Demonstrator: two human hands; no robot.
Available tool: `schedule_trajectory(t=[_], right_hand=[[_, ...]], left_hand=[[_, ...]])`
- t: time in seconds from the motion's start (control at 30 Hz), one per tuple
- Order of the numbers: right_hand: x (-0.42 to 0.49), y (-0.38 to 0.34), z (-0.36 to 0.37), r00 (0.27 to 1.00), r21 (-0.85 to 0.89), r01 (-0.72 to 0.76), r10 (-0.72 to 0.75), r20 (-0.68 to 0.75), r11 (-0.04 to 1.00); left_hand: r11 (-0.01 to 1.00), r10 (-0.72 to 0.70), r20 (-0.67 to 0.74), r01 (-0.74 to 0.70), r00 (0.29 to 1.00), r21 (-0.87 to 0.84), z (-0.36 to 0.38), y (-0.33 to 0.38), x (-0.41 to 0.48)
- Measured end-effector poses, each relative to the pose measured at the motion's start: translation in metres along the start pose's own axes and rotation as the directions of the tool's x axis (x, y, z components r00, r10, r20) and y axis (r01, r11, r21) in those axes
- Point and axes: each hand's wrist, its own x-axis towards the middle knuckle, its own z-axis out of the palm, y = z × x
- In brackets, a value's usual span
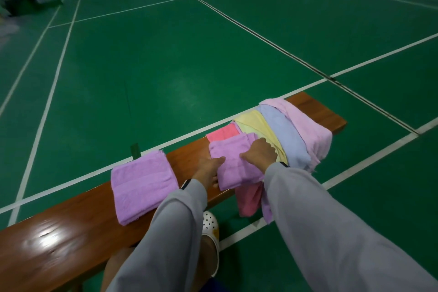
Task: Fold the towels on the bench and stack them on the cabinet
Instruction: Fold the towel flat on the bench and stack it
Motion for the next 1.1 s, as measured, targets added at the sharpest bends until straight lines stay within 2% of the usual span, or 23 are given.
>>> schedule_trajectory(t=[0.13,0.23,0.3,0.37,0.43,0.47,0.53,0.6,0.7,0.77,0.83,0.9,1.0,1.1], right_hand=[[-0.002,-0.002,-0.009,0.996,0.151,0.055,-0.065,0.063,0.987],[-0.004,-0.007,-0.019,0.983,0.352,0.031,-0.092,0.156,0.936],[-0.003,-0.013,-0.025,0.958,0.614,-0.053,-0.133,0.253,0.788],[-0.004,-0.017,-0.029,0.934,0.821,-0.149,-0.194,0.300,0.551],[-0.013,-0.024,-0.029,0.914,0.838,-0.225,-0.192,0.359,0.497],[-0.020,-0.028,-0.027,0.893,0.809,-0.272,-0.176,0.413,0.520],[-0.036,-0.042,-0.022,0.804,0.727,-0.361,-0.200,0.560,0.585],[-0.048,-0.066,-0.017,0.766,0.674,-0.315,-0.241,0.596,0.668],[-0.061,-0.108,-0.007,0.821,0.700,-0.205,-0.269,0.503,0.685],[-0.067,-0.136,-0.002,0.854,0.689,-0.171,-0.243,0.460,0.705],[-0.074,-0.162,0.006,0.855,0.614,-0.132,-0.223,0.467,0.778],[-0.080,-0.185,0.011,0.864,0.581,-0.062,-0.248,0.439,0.812],[-0.092,-0.223,0.021,0.871,0.668,-0.013,-0.320,0.373,0.744],[-0.098,-0.237,0.044,0.885,0.714,-0.012,-0.325,0.334,0.700]], left_hand=[[1.000,-0.009,0.162,0.013,0.987,-0.024,0.001,-0.002,0.003],[0.981,0.054,0.202,-0.015,0.978,-0.193,0.003,0.001,-0.003],[0.946,0.114,0.186,-0.049,0.976,-0.322,-0.004,0.009,-0.007],[0.933,0.166,0.186,-0.093,0.968,-0.347,-0.022,0.016,-0.010],[0.963,0.181,0.228,-0.126,0.957,-0.239,-0.051,0.017,-0.018],[0.974,0.176,0.252,-0.131,0.952,-0.186,-0.065,0.015,-0.018],[0.976,0.199,0.260,-0.167,0.945,-0.138,-0.091,0.013,-0.021],[0.949,0.278,0.218,-0.233,0.935,-0.212,-0.111,0.017,-0.025],[0.914,0.329,0.090,-0.293,0.940,-0.279,-0.139,0.031,-0.045],[0.931,0.279,0.048,-0.257,0.959,-0.258,-0.166,0.032,-0.052],[0.951,0.231,-0.002,-0.226,0.973,-0.211,-0.197,0.027,-0.047],[0.941,0.257,-0.012,-0.253,0.966,-0.227,-0.220,0.027,-0.053],[0.884,0.329,-0.118,-0.349,0.937,-0.312,-0.255,0.033,-0.062],[0.889,0.343,-0.180,-0.380,0.922,-0.255,-0.282,0.019,-0.053]])
